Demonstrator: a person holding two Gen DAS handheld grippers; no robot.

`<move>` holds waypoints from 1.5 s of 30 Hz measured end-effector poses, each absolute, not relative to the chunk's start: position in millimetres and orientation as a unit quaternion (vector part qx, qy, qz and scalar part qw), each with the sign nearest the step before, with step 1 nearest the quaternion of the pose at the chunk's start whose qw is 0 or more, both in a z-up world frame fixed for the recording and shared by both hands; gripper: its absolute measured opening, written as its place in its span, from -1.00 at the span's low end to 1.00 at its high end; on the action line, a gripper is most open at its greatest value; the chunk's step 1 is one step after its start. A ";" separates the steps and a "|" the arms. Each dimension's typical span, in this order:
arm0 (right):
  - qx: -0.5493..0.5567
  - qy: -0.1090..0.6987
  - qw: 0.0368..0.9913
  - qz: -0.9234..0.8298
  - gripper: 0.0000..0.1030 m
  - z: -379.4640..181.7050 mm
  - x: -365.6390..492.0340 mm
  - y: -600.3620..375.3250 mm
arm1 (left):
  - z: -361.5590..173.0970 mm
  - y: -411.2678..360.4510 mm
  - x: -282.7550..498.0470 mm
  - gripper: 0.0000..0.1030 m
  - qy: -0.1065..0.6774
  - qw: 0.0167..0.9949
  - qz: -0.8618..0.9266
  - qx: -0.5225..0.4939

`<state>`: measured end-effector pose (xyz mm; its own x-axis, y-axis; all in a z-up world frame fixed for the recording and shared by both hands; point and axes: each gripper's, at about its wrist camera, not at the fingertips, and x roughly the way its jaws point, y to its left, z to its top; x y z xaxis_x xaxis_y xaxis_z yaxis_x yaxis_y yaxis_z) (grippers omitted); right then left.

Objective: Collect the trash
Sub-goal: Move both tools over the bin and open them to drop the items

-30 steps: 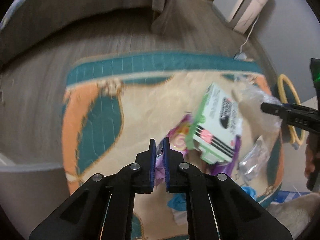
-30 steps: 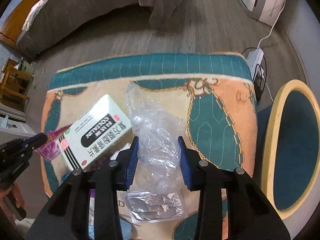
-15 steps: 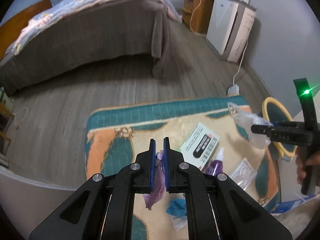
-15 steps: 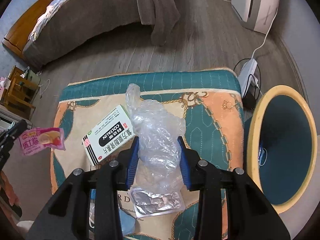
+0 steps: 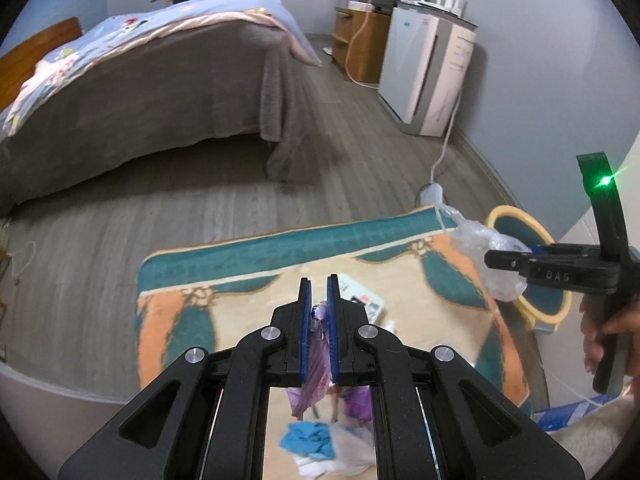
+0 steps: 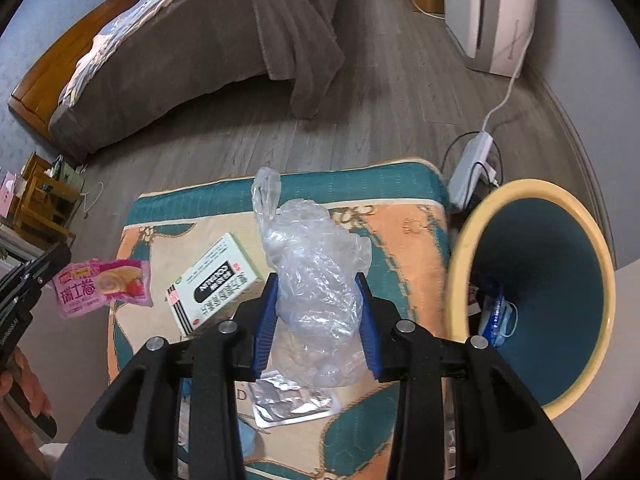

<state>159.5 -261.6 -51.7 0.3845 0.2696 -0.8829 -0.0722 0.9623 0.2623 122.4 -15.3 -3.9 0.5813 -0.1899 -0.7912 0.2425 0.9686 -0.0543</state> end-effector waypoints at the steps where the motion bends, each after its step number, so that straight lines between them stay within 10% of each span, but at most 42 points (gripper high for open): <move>1: 0.094 0.544 0.828 0.100 -0.29 -51.6 158.9 -268.2 | -4.6 -19.9 122.3 -0.83 0.442 0.888 -0.125 0.032; 45: 0.166 0.515 0.836 -0.087 -0.29 -73.0 145.5 -479.2 | -11.2 -273.8 93.5 -0.83 0.406 0.862 -0.295 0.074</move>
<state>145.5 -479.2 -73.0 0.4543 0.0254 -0.8905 0.3169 0.9296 0.1882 93.5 -273.8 -11.2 0.4958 -0.4485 -0.7437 0.5685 0.8149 -0.1124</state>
